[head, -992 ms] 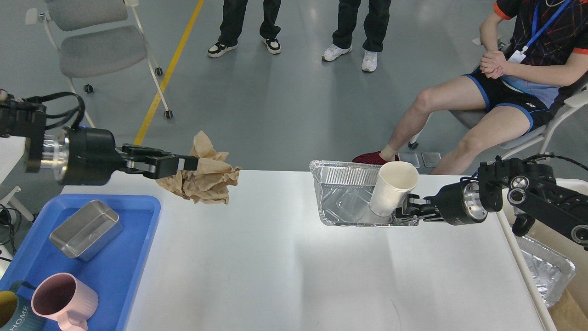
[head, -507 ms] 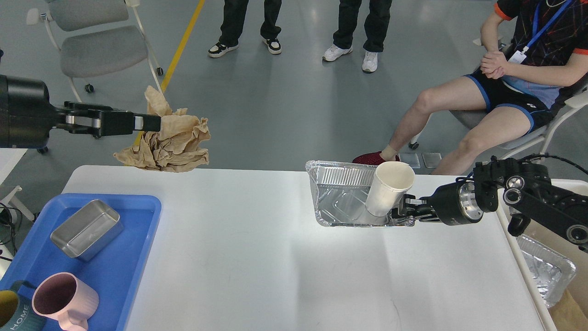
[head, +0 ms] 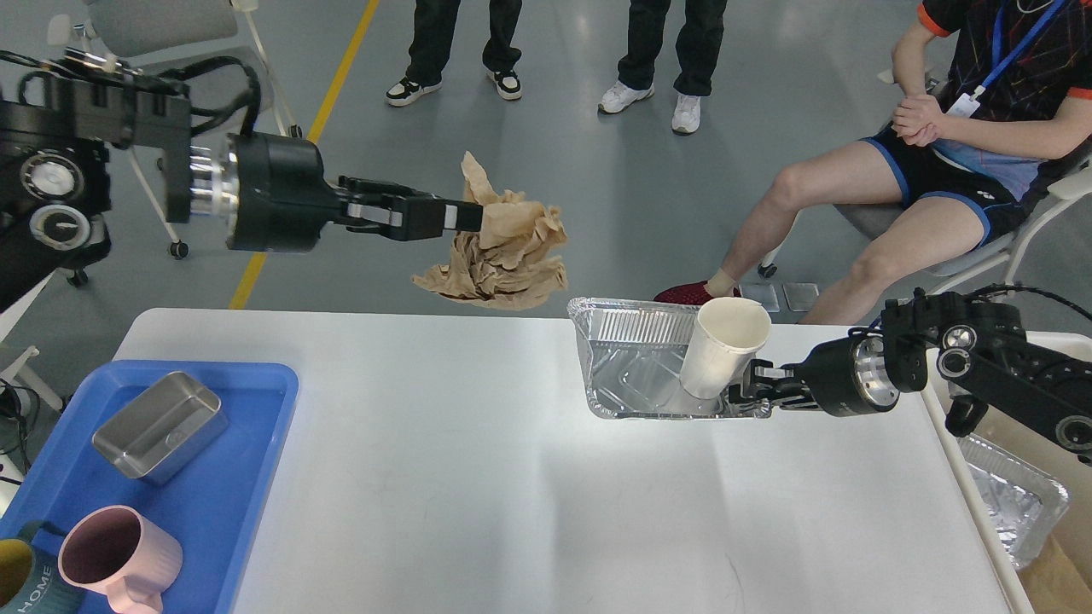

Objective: Tidy desktop
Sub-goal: 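Lift the paper bag and carry it over the foil tray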

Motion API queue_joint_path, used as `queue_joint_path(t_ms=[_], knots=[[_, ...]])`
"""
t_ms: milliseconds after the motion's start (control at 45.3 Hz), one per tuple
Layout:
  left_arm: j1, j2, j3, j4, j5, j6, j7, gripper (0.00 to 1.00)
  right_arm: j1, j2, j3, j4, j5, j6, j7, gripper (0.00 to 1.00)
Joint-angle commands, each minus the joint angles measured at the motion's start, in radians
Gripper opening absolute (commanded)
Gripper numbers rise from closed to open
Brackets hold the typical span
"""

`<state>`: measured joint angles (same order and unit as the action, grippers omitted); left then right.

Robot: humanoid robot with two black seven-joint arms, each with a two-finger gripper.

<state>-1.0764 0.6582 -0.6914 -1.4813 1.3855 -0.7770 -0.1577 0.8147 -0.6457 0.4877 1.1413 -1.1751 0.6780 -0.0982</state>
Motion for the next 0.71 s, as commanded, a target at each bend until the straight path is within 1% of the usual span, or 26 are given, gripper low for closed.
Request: queue_joint_path(t_ms=[0,66,154,243,353,441,573,618,640,684], knots=[[0.007,-0.172,0.001,0.094,0.102,0.001,0.006,0.02,0.0,-0.002,0.0,0.0,0.002,0.0,0.0,0.0],[0.015,-0.245,0.001,0.14,0.147,0.002,0.004,0.02,0.0,-0.005,0.0,0.002,0.002,0.0,0.0,0.0],[0.029,-0.307,0.001,0.194,0.181,0.018,0.004,0.02,-0.002,-0.012,0.002,0.002,0.003,0.0,0.002,0.0],[0.035,-0.344,0.003,0.245,0.193,0.051,0.004,0.02,-0.002,-0.015,0.002,0.002,0.003,0.0,0.002,0.0],[0.053,-0.393,0.016,0.295,0.198,0.07,0.004,0.03,-0.002,-0.012,0.002,0.002,0.003,0.0,0.002,0.0],[0.065,-0.42,0.041,0.328,0.198,0.093,0.004,0.05,-0.002,-0.011,0.005,0.002,0.003,0.0,0.002,0.0],[0.081,-0.463,0.084,0.383,0.196,0.148,0.004,0.09,-0.002,-0.009,0.008,0.002,0.003,0.0,0.002,0.0],[0.085,-0.477,0.095,0.397,0.196,0.159,0.004,0.14,-0.002,-0.008,0.008,0.002,0.003,0.0,0.0,0.0],[0.088,-0.485,0.096,0.401,0.193,0.165,0.004,0.21,-0.002,-0.008,0.008,0.003,0.003,0.0,0.002,0.0],[0.098,-0.506,0.098,0.412,0.188,0.18,0.009,0.38,-0.002,-0.009,0.008,0.002,0.003,0.0,0.002,0.0]])
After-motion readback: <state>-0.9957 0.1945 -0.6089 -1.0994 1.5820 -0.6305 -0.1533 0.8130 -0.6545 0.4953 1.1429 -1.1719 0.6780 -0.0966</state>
